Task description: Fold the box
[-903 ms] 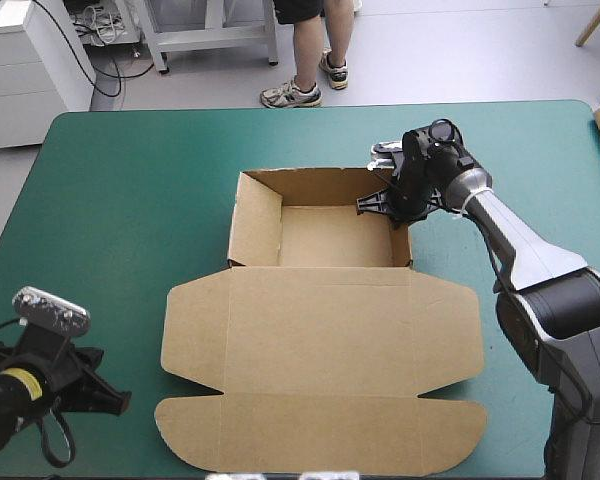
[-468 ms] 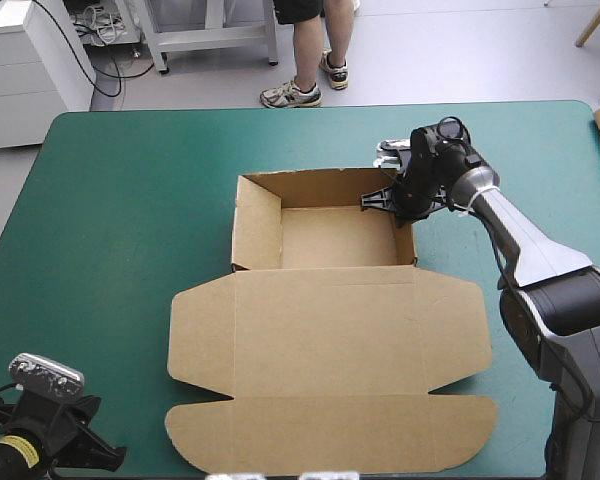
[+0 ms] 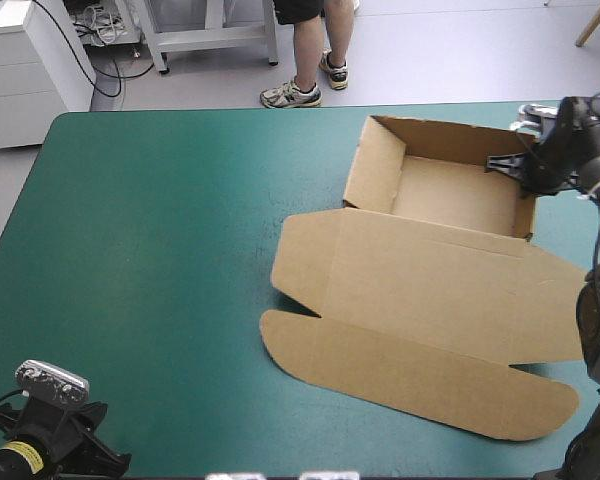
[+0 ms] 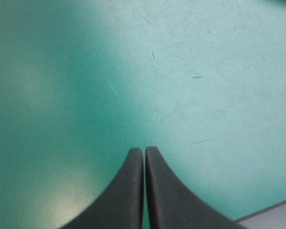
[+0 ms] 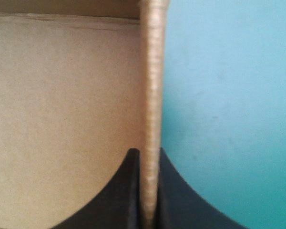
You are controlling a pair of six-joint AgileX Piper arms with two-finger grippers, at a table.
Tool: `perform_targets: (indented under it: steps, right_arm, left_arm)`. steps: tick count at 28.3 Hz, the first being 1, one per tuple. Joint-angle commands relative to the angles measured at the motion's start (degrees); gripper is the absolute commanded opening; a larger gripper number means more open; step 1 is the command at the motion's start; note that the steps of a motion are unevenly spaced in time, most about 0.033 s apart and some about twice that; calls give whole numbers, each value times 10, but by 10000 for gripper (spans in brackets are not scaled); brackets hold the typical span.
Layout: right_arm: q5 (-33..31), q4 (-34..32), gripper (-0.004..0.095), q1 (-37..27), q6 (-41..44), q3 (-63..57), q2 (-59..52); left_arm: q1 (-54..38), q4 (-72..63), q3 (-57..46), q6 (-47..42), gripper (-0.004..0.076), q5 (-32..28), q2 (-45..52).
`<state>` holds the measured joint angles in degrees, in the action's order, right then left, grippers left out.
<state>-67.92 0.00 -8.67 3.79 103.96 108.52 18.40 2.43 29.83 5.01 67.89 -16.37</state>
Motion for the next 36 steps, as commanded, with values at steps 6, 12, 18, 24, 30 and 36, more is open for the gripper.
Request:
perform_targets:
  steps: [6, 12, 18, 24, 30, 36]
  right_arm:
    - [8, 5, -21, -148, -26, 18, -55]
    - [9, 0, -17, -210, -30, 0, -55]
    - [9, -32, 136, -218, -10, -7, -55]
    - [9, -32, 413, -218, -12, -7, -55]
    - [9, -20, 410, -218, -38, -7, -61]
    - [9, 37, 297, -218, -94, -7, -101]
  left_arm:
    - [-1, -2, 13, 0, -8, -32, -7]
    - [-1, -2, 13, -10, -8, -32, -7]
    - [-1, -2, 13, -10, -8, -32, -7]
    - [-1, -2, 13, -10, -8, -32, -7]
    - [-1, -2, 13, -10, -8, -32, -7]
    - [-1, -2, 13, -10, -8, -32, -7]
